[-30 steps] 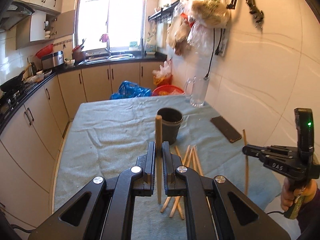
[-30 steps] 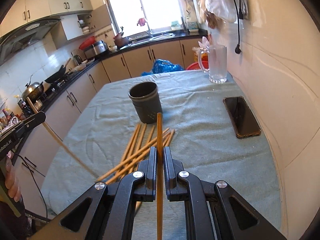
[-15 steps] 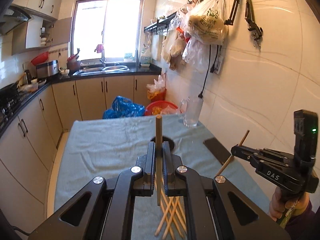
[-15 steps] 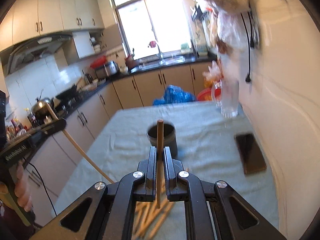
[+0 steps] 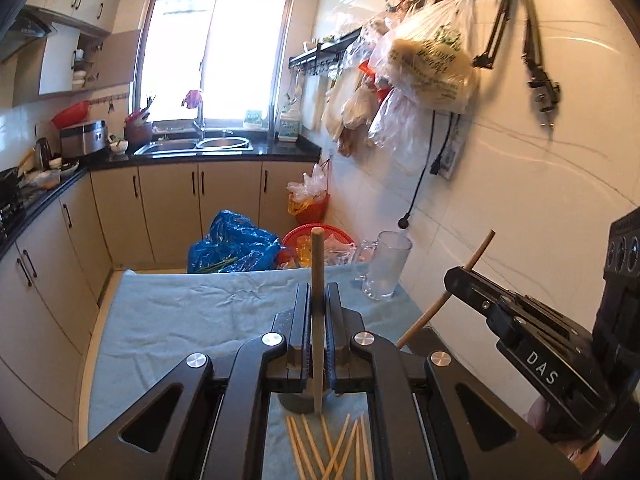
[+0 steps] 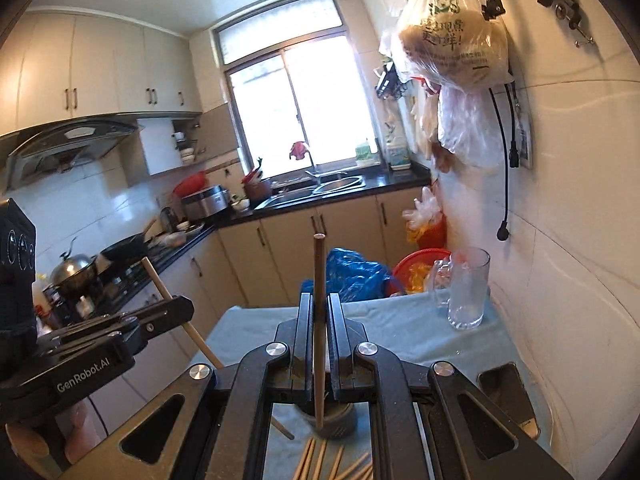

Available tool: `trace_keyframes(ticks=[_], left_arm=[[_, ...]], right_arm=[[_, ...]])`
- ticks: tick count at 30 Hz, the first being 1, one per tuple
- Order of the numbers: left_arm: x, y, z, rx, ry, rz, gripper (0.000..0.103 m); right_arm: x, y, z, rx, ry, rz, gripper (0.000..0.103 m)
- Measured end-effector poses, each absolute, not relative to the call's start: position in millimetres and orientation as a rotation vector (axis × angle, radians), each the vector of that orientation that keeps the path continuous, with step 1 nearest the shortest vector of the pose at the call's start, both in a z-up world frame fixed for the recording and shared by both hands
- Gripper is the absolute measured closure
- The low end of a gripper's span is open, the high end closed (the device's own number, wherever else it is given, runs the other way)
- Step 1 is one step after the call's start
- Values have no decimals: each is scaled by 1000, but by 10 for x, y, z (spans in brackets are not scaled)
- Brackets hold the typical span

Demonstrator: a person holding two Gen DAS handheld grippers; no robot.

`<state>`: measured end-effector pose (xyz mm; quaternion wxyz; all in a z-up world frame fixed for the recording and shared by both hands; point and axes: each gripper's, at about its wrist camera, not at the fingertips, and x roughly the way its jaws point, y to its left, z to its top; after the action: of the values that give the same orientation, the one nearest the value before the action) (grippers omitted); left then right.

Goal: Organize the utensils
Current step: 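Lift both held chopsticks and lower them into the black holder, then open the left gripper over the holder while the right gripper opens too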

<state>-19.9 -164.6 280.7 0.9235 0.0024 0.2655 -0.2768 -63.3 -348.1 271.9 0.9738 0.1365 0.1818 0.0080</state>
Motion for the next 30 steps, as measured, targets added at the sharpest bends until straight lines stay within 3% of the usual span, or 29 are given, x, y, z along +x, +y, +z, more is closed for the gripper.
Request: trace_keyframes(ticks=[12, 24, 30], left_arm=[[471, -1706, 2365, -95, 700, -547, 97], [241, -1631, 2780, -86, 579, -584, 97], [477, -1770, 2499, -64, 649, -529, 97]], right_arm=[[-45, -3884, 2189, 407, 497, -12, 96], [-48, -3869, 2206, 388, 483, -11, 96], [28, -3824, 2054, 387, 520, -13, 96]])
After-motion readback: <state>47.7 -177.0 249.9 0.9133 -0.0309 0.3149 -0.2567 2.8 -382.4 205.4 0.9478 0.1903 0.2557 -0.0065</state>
